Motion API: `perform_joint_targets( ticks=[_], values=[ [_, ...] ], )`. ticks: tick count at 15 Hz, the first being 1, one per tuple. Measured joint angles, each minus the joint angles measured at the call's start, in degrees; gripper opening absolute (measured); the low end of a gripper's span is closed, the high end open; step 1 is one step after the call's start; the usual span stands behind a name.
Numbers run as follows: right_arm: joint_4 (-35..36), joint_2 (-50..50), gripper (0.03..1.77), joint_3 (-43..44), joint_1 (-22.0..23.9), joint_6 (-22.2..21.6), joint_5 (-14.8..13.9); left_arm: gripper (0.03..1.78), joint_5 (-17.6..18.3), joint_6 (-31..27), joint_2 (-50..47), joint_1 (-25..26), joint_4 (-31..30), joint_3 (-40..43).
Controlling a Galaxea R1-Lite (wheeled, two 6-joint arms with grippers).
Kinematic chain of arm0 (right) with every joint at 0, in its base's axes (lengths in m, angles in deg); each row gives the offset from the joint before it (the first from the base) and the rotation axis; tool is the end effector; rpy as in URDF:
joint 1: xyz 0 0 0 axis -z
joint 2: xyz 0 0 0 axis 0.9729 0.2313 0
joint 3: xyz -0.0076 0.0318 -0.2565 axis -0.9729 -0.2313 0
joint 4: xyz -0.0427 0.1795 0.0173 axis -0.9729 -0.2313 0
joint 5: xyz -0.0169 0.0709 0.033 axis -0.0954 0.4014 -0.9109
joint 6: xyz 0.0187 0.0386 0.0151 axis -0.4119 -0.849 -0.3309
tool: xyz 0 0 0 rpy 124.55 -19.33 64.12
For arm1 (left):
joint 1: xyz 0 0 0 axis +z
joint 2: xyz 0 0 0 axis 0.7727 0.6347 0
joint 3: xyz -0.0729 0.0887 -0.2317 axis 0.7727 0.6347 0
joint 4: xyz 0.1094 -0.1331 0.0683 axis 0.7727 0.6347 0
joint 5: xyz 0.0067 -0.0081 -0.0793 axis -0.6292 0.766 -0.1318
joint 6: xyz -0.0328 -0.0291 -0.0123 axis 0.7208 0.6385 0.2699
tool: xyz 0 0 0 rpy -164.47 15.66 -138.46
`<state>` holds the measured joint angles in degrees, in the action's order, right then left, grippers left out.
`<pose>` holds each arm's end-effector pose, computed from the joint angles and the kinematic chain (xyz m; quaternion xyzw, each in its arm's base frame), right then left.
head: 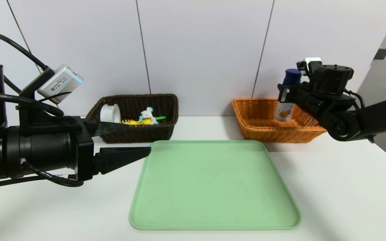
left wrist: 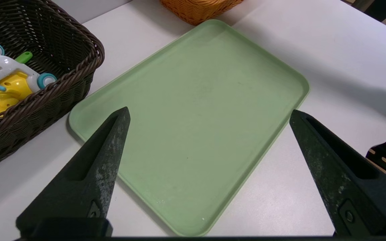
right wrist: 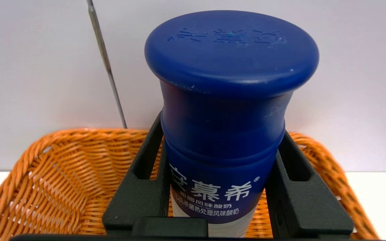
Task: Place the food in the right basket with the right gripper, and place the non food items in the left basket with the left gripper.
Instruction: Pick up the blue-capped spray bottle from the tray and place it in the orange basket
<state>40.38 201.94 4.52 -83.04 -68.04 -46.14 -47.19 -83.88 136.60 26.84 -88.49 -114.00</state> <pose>0.4201 0.0395 0.1509 -0.0239 0.0128 -0.0264 0.9993 0.1977 -0.1096 0.2098 0.0079 0.1380 -0.4262 0.8940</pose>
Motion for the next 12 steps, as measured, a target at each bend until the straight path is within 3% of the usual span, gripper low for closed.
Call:
perform_joint_targets(
  ticks=[7,12],
  values=[
    [0.02,2.6,0.77,0.11,-0.56,-0.2,0.24,1.69,-0.1,0.06,0.88,0.04,-0.09,-0.06],
    [-0.2,2.15,1.18,0.21,-0.39,-0.2,0.22,1.69,-0.1,0.13,1.71,0.11,-0.27,-0.83]
  ],
)
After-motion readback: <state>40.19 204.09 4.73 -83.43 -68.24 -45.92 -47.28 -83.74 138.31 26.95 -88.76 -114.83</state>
